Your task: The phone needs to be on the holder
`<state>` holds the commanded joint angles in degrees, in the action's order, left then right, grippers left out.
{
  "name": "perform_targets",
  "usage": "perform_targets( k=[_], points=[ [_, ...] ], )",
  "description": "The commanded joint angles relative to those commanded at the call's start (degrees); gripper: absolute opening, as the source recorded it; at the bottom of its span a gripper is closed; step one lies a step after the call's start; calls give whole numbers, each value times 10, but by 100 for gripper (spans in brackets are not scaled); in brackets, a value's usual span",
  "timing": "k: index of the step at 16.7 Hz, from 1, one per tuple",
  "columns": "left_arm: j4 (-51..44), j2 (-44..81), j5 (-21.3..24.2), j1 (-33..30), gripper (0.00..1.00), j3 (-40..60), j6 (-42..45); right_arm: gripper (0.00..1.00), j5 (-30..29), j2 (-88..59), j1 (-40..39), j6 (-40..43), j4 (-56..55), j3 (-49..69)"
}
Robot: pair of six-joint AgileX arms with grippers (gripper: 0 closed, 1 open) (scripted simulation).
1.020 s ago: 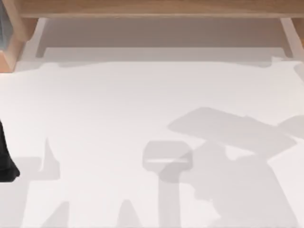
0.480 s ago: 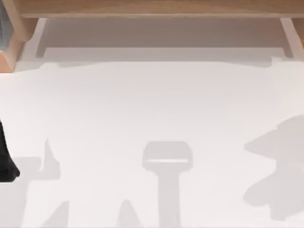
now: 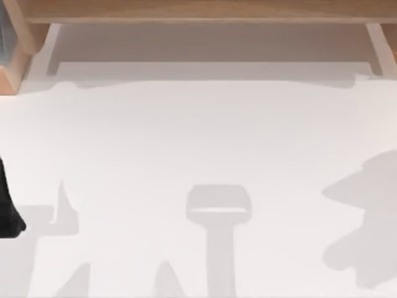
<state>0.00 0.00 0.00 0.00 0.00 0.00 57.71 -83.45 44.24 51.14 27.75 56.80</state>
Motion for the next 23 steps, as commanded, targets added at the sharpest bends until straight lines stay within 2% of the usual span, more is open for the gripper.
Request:
perform_targets(
  k=[5, 12, 17, 23],
  points=[
    [0, 0, 0, 0, 100, 0, 0, 0, -17, -10, -13, -17, -52, -16],
    [0, 0, 0, 0, 100, 0, 0, 0, -49, -36, -76, -105, -154, -29],
    [0, 0, 0, 0, 100, 0, 0, 0, -50, -41, -79, -111, -162, -30],
    [0, 0, 0, 0, 100, 0, 0, 45, -50, -41, -79, -111, -162, -30]
  ],
)
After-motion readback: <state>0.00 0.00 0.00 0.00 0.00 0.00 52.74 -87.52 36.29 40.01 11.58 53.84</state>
